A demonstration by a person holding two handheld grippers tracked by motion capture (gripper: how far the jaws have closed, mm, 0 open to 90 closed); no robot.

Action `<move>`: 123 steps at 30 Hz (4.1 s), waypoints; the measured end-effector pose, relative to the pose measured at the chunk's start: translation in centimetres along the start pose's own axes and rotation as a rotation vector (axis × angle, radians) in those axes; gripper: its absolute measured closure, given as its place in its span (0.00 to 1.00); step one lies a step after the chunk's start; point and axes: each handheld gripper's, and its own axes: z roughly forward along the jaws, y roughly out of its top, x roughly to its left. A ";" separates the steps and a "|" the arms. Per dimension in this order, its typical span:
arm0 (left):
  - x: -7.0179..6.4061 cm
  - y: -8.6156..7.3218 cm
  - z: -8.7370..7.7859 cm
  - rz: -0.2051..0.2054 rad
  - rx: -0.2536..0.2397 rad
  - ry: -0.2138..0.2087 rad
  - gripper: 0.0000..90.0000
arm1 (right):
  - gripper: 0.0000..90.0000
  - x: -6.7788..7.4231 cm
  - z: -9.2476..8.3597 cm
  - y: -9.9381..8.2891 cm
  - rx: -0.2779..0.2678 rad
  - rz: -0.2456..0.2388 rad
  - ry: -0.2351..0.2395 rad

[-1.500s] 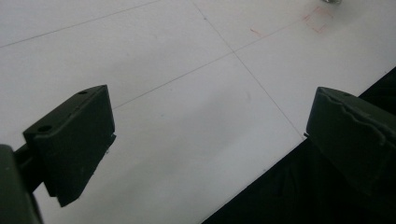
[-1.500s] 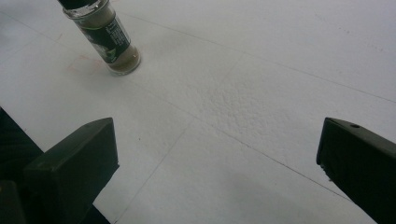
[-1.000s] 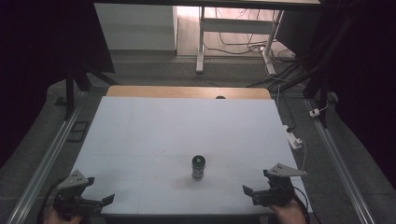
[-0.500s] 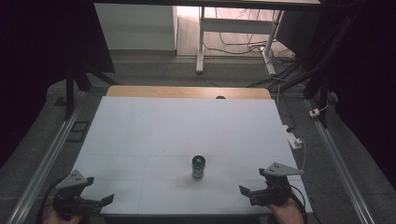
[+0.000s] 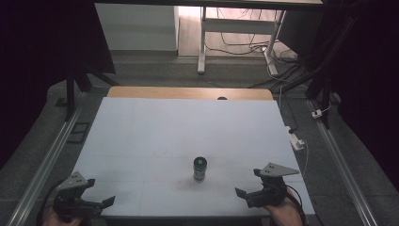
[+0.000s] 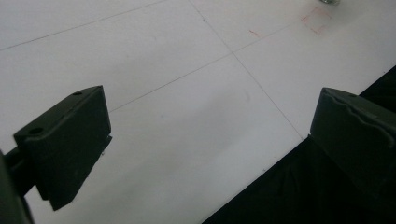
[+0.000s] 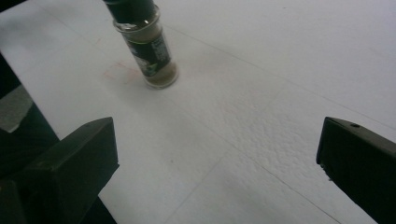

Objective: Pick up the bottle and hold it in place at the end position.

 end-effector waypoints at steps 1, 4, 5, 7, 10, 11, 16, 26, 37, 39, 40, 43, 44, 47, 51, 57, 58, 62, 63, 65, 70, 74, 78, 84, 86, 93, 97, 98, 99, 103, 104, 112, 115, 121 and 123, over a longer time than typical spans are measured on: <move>0.0 0.0 0.0 0.000 0.000 0.000 0.00 | 0.00 0.0 0.1 0.0 0.000 0.003 0.010; 0.0 0.0 0.0 -0.001 -0.002 -0.004 0.00 | 0.00 0.0 0.4 0.1 -0.006 -0.001 0.027; 0.0 0.0 0.0 -0.001 -0.002 -0.005 0.00 | 0.00 0.1 0.5 0.2 -0.007 -0.001 0.032; 0.0 0.0 0.0 0.005 0.002 -0.007 0.00 | 0.00 0.1 0.8 0.3 -0.011 -0.004 0.045; -0.1 0.0 0.0 0.010 0.001 -0.005 0.00 | 0.00 0.3 1.3 0.5 -0.014 -0.018 0.063; -0.1 0.0 0.0 0.013 0.002 -0.003 0.00 | 0.00 0.3 1.3 0.5 -0.014 -0.018 0.063; -0.1 0.0 0.0 0.015 0.003 -0.006 0.00 | 0.00 0.4 1.9 0.8 -0.016 -0.019 0.071; -0.1 0.0 0.0 0.017 0.004 -0.008 0.00 | 0.00 0.7 3.6 1.7 0.009 -0.010 0.082; -0.1 0.0 0.0 0.013 0.000 -0.009 0.00 | 0.00 1.5 5.7 2.8 0.050 -0.074 0.087; -0.1 0.0 0.0 0.012 0.000 -0.011 0.00 | 0.00 1.6 6.1 3.0 0.051 -0.073 0.092; -0.1 0.0 0.0 0.012 0.000 -0.011 0.00 | 0.00 1.6 6.4 3.1 0.051 -0.077 0.095; -0.1 0.0 0.0 0.013 0.000 -0.010 0.00 | 0.00 1.6 6.8 3.3 0.055 -0.081 0.098; -0.1 0.0 0.0 0.013 -0.001 -0.009 0.00 | 0.00 1.7 7.2 3.4 0.058 -0.082 0.099; -0.1 0.0 0.0 0.014 0.000 -0.009 0.00 | 0.00 1.7 7.6 3.6 0.062 -0.082 0.105; -0.1 0.0 0.0 0.016 0.004 -0.008 0.00 | 0.00 1.8 8.5 3.8 0.074 -0.080 0.108; -0.1 0.1 0.1 0.017 0.006 -0.007 0.00 | 0.00 2.4 10.3 4.4 0.089 -0.117 0.121; -0.1 0.1 0.1 0.018 0.006 -0.007 0.00 | 0.00 2.5 10.6 4.4 0.091 -0.123 0.125; -0.1 0.0 0.1 0.019 0.006 -0.006 0.00 | 0.01 2.9 11.9 4.7 0.101 -0.159 0.137; -0.1 0.0 0.1 0.019 0.006 -0.006 0.00 | 0.04 2.9 12.2 4.8 0.101 -0.159 0.144; -0.1 0.0 0.0 0.020 0.006 -0.006 0.00 | 0.10 2.9 12.4 4.7 0.102 -0.159 0.162; -0.2 0.0 0.1 0.022 0.006 -0.004 0.00 | 0.32 2.7 12.3 4.8 0.090 -0.185 0.201; -0.2 0.1 0.1 0.022 0.007 -0.005 0.00 | 0.44 3.0 12.5 4.7 0.098 -0.236 0.220; -0.2 0.1 0.1 0.023 0.008 -0.005 0.00 | 0.55 3.3 12.6 4.7 0.097 -0.277 0.216; -0.2 0.1 0.1 0.024 0.009 -0.004 0.00 | 0.58 3.7 12.4 4.7 0.088 -0.320 0.182; -0.2 0.1 0.1 0.025 0.011 -0.004 0.00 | 0.58 3.7 12.4 4.8 0.091 -0.321 0.176; -0.2 0.1 0.1 0.025 0.012 -0.004 0.00 | 0.59 3.7 12.3 5.1 0.094 -0.317 0.174; -0.2 0.1 0.1 0.024 0.012 -0.003 0.00 | 0.59 3.5 12.1 5.7 0.084 -0.296 0.183; -0.2 0.1 0.2 0.023 0.009 -0.003 0.00 | 0.59 3.4 12.1 5.9 0.081 -0.291 0.183; -0.2 0.1 0.2 0.023 0.009 -0.002 0.00 | 0.59 3.3 12.2 6.1 0.078 -0.289 0.185; -0.2 0.1 0.1 0.022 0.008 -0.002 0.00 | 0.59 3.0 12.2 6.9 0.065 -0.268 0.183; -0.2 0.1 0.1 0.022 0.008 -0.002 0.00 | 0.59 2.9 12.2 7.0 0.064 -0.264 0.180; -0.2 0.1 0.2 0.021 0.008 -0.003 0.00 | 0.59 2.5 12.8 8.5 0.068 -0.235 0.168; -0.1 0.1 0.2 0.021 0.009 -0.003 0.00 | 0.59 2.1 13.0 9.0 0.062 -0.226 0.165; -0.1 0.1 0.2 0.021 0.009 -0.003 0.00 | 0.59 1.5 13.5 10.1 0.057 -0.234 0.147; -0.1 0.1 0.2 0.022 0.009 -0.003 0.00 | 0.59 1.3 13.8 10.5 0.060 -0.238 0.139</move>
